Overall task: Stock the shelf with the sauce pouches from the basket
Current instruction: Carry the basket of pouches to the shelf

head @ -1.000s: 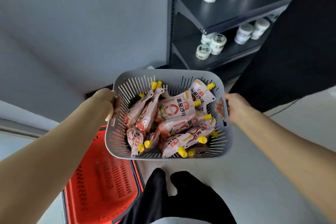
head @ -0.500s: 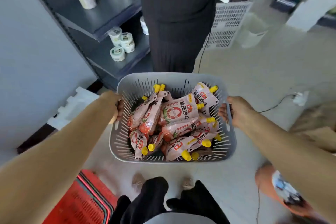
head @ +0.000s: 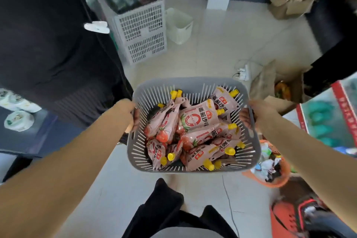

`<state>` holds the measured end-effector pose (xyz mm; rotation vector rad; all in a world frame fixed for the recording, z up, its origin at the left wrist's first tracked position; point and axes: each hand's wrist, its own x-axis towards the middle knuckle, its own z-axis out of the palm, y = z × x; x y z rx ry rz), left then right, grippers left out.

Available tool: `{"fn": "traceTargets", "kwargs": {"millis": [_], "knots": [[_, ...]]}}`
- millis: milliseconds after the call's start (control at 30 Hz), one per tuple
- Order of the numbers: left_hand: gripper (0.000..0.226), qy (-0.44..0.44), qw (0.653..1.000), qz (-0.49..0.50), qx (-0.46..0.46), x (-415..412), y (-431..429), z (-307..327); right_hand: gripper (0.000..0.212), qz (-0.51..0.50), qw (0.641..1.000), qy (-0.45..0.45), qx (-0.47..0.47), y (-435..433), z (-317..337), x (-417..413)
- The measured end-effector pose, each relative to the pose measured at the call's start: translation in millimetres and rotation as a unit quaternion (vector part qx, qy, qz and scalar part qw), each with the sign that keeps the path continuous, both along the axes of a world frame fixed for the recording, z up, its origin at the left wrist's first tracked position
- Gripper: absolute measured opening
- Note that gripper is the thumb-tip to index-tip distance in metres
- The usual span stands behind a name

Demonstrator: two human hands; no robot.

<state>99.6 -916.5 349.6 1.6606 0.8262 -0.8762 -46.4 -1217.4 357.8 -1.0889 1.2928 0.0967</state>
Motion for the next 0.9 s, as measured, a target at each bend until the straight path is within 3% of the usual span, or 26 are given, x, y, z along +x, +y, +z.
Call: {"fn": "traceTargets", "kwargs": {"millis": [167, 500, 667, 900], "knots": [[0.043, 0.004, 0.997, -0.077, 0.005, 85, -79, -3, 0.038, -0.070, 0.998, 0.010, 0.002, -60, -9, 40], [0.038, -0.043, 0.992, -0.118, 0.008, 227, -235, 16, 0.044, -0.157, 0.987, -0.019, 0.018, -173, -12, 140], [0.039, -0.020, 0.990, -0.138, 0.026, 295, -310, 15, 0.033, -0.162, 0.986, -0.018, 0.021, -250, -10, 205], [0.039, 0.000, 0.993, -0.114, 0.015, 381, -401, 17, 0.039, -0.110, 0.994, -0.019, 0.001, -358, 9, 303]]}}
